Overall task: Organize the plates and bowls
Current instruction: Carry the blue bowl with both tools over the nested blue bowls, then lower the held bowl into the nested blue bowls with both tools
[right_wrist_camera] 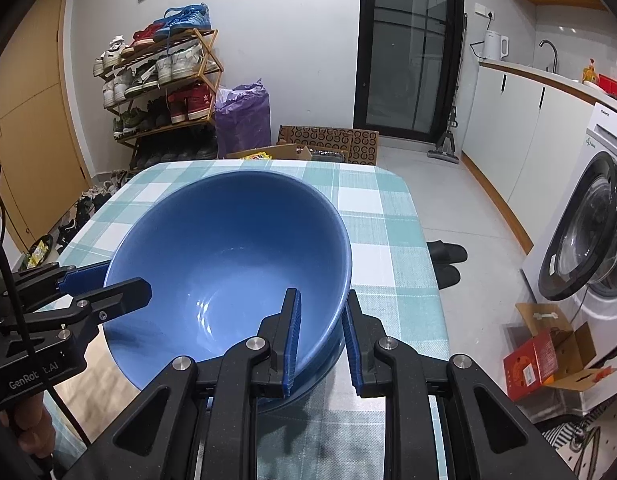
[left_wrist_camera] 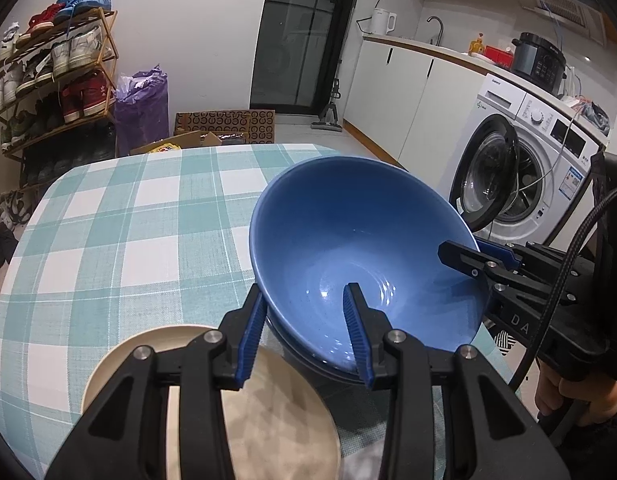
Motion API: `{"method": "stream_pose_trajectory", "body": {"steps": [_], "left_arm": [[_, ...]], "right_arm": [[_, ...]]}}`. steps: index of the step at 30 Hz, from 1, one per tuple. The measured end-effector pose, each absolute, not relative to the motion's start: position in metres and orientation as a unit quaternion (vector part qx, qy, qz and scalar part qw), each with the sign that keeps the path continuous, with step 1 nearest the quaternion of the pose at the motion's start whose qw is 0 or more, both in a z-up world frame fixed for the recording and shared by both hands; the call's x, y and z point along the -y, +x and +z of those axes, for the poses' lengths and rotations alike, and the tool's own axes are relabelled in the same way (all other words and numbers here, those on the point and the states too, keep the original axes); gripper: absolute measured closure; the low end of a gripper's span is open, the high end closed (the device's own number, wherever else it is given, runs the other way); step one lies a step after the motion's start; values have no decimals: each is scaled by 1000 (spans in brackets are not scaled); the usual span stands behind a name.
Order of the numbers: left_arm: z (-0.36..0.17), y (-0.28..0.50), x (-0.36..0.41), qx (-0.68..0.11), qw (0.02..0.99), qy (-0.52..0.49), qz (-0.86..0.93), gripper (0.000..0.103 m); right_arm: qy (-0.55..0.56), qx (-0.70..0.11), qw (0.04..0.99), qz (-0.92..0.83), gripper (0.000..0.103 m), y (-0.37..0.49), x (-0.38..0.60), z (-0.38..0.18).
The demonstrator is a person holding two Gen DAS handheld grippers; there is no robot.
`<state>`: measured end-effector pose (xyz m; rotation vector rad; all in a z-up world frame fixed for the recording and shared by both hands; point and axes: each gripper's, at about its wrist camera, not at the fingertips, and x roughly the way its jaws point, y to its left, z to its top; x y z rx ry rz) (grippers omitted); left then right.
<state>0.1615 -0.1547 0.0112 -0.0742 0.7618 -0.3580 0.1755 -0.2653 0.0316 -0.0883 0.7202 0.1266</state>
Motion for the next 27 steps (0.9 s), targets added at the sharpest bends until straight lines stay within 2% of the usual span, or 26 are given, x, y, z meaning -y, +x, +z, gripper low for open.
{"method": "stream_pose_trajectory", "body": {"steps": [27], "left_arm": [[-4, 168, 163, -383, 911, -6, -153, 65]], "right_arm": [[-87, -362, 927, 41, 82, 181, 251, 15]]}}
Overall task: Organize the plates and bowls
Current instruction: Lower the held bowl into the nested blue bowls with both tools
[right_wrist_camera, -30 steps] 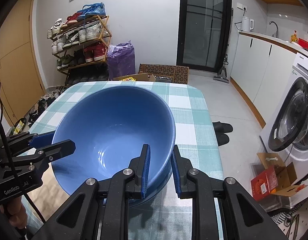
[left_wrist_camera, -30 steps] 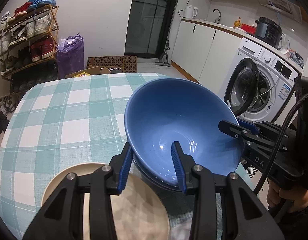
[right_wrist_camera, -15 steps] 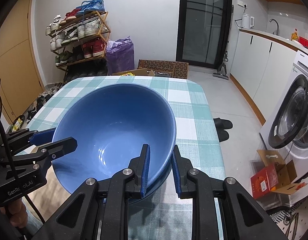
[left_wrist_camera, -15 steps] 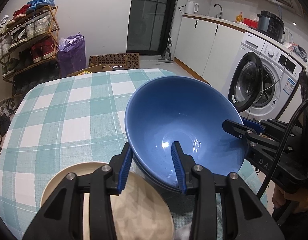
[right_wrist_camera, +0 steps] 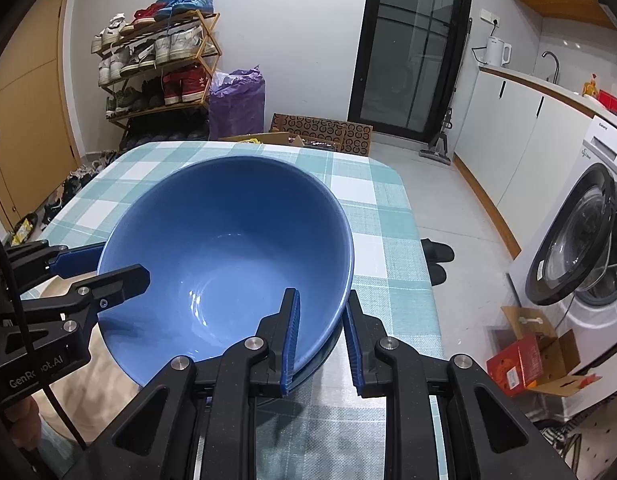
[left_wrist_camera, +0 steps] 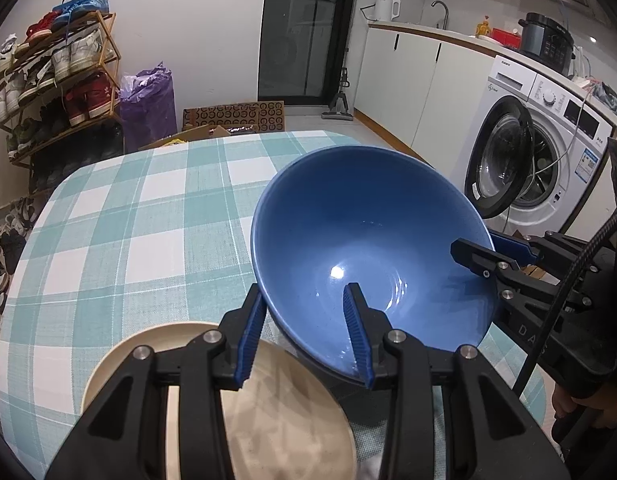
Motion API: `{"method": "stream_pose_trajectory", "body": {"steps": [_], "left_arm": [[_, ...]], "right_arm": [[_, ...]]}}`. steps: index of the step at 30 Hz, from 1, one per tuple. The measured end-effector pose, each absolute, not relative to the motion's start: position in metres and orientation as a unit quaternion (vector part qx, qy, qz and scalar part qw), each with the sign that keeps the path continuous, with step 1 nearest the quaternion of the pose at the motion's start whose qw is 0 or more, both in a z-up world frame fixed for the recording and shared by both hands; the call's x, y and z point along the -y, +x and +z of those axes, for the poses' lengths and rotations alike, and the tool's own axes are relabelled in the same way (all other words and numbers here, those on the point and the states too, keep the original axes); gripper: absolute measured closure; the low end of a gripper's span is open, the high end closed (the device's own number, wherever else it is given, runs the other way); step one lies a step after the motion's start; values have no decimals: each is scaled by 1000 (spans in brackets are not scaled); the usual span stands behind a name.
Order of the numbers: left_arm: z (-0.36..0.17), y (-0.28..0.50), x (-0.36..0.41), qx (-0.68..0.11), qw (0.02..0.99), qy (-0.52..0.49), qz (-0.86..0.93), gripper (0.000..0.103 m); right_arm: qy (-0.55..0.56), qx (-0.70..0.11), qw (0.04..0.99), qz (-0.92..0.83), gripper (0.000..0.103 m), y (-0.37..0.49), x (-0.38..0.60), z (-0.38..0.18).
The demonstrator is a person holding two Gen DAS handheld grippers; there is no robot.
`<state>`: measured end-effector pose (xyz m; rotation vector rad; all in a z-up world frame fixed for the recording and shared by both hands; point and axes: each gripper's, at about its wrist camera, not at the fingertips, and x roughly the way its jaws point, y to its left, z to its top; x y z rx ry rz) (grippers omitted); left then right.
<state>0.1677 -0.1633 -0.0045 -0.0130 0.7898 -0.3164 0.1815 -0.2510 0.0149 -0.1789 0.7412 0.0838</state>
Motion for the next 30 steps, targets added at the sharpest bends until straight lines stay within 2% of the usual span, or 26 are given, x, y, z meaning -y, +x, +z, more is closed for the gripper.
{"method": "stream_pose_trajectory", "body": {"steps": [22, 26, 30], "left_arm": [[-9, 171, 169, -384, 911, 19, -149, 58], [-10, 170, 168, -386, 910, 17, -149, 56], [-9, 170, 165, -388, 910, 13, -147, 50]], "right_arm": [[-119, -356, 927, 18, 78, 181, 249, 7], [-125, -351, 928, 21, 73, 180, 245, 8], [-123, -351, 928, 27, 68, 180, 246, 8]]}}
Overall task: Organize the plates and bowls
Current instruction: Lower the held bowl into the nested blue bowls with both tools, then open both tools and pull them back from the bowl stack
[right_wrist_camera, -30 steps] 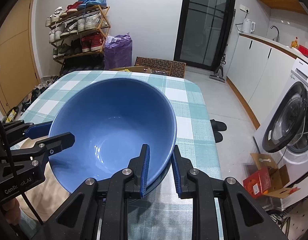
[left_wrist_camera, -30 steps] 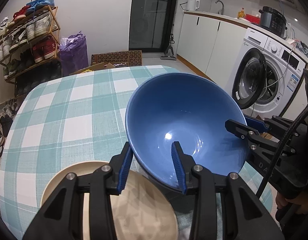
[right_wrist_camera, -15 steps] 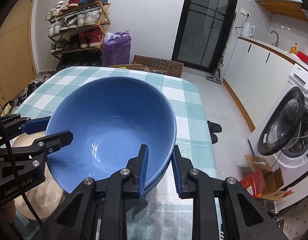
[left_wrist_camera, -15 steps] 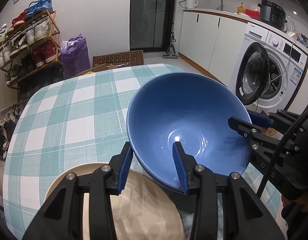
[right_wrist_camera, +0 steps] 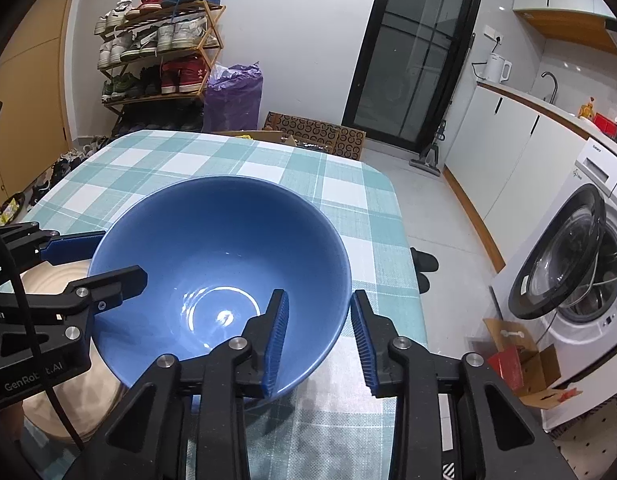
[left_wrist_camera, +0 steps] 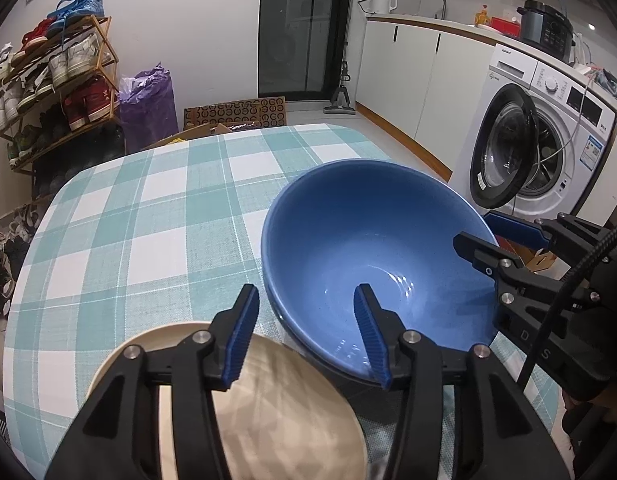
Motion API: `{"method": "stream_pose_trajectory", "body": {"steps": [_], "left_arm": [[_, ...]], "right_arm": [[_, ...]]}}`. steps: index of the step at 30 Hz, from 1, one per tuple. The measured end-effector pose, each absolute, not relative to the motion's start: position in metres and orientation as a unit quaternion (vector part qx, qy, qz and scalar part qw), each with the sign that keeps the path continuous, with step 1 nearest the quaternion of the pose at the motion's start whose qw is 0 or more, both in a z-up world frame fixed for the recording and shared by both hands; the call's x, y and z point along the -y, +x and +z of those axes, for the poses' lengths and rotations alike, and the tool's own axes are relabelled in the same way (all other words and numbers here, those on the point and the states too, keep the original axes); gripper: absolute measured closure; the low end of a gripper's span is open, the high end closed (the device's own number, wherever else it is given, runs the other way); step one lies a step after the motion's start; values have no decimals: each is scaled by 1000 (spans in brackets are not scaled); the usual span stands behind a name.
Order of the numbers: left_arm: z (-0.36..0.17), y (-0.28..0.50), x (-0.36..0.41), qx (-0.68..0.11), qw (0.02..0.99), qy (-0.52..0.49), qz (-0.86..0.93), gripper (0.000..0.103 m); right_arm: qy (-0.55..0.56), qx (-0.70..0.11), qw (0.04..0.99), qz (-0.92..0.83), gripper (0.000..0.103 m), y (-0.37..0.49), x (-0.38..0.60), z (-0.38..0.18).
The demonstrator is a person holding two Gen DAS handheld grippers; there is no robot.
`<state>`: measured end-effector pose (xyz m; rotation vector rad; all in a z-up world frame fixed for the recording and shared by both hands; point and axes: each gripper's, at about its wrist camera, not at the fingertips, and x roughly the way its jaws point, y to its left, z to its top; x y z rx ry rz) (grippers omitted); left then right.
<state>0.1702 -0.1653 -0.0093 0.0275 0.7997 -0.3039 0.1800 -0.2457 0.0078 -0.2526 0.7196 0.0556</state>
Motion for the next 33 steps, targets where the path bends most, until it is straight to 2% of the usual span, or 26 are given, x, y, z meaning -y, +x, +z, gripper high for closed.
{"method": "stream_pose_trajectory", "body": {"steps": [4, 9, 11, 13, 14, 16, 17, 18, 20, 23, 33], "left_arm": [[-8, 171, 159, -394, 906, 0, -155, 41], [-3, 170, 151, -392, 906, -12, -162, 32], [0, 168, 150, -386, 908, -8, -161, 25], [3, 167, 148, -380, 911, -3, -158, 21], [4, 168, 147, -379, 912, -2, -158, 19], [5, 169, 146, -378, 913, 2, -152, 2], [5, 169, 145, -375, 915, 3, -149, 0], [6, 168, 143, -370, 917, 3, -151, 0], [7, 168, 141, -367, 916, 0, -159, 0], [8, 168, 138, -364, 916, -2, -169, 0], [9, 167, 136, -358, 915, 3, -185, 0]], "right_arm": [[-122, -353, 927, 35, 64, 178, 246, 10], [-119, -347, 929, 47, 50, 172, 246, 16], [-118, -343, 931, 51, 35, 169, 245, 19], [-118, -338, 932, 56, 24, 167, 245, 21], [-120, -337, 932, 56, 22, 165, 244, 22], [-123, -335, 933, 58, 19, 164, 243, 24], [-121, -334, 933, 60, 17, 164, 241, 24], [-119, -333, 933, 63, 17, 163, 243, 25], [-116, -333, 934, 64, 8, 162, 244, 26], [-111, -331, 935, 65, 3, 160, 247, 27], [-79, -330, 938, 65, 1, 157, 261, 28]]}}
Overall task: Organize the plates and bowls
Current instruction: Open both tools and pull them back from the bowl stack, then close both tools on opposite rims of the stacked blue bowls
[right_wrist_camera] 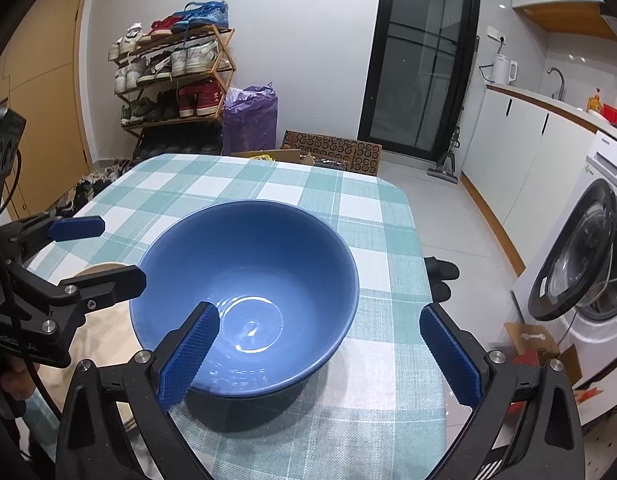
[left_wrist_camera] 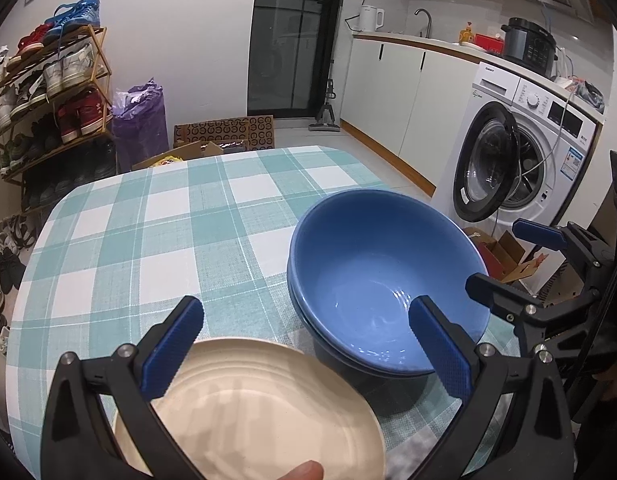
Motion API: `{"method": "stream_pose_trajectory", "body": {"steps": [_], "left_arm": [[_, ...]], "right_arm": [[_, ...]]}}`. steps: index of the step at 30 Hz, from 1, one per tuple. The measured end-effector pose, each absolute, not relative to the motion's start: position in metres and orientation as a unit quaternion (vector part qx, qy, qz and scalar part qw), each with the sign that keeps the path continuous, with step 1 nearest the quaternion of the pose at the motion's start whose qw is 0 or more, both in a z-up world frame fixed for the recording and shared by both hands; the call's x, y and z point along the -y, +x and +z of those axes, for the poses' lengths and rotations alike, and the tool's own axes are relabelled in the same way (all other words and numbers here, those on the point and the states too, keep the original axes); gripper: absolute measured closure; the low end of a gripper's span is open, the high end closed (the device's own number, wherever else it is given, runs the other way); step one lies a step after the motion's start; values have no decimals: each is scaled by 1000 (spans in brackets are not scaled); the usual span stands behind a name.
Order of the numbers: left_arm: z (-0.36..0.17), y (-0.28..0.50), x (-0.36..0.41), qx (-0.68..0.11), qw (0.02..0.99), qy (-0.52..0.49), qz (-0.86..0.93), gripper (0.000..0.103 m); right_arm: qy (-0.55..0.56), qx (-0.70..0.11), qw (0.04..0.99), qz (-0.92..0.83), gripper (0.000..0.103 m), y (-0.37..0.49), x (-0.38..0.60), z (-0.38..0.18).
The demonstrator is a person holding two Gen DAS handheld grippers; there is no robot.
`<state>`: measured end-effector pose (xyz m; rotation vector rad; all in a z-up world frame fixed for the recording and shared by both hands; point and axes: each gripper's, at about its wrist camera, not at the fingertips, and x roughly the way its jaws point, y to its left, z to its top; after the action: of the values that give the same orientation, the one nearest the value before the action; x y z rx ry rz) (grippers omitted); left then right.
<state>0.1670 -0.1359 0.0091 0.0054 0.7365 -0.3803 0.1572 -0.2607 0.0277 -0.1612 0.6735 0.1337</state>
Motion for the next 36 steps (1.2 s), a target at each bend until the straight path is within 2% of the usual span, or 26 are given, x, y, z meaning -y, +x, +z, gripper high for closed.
{"method": "stream_pose_trajectory", "body": {"steps": [26, 36], "left_arm": [[-14, 195, 122, -400, 891, -77, -201, 0], [-24, 205, 129, -417, 886, -74, -191, 0]], "right_arm": [[42, -348, 932, 92, 1, 165, 299, 6], [66, -363, 924, 101, 1, 176, 301, -9]]}}
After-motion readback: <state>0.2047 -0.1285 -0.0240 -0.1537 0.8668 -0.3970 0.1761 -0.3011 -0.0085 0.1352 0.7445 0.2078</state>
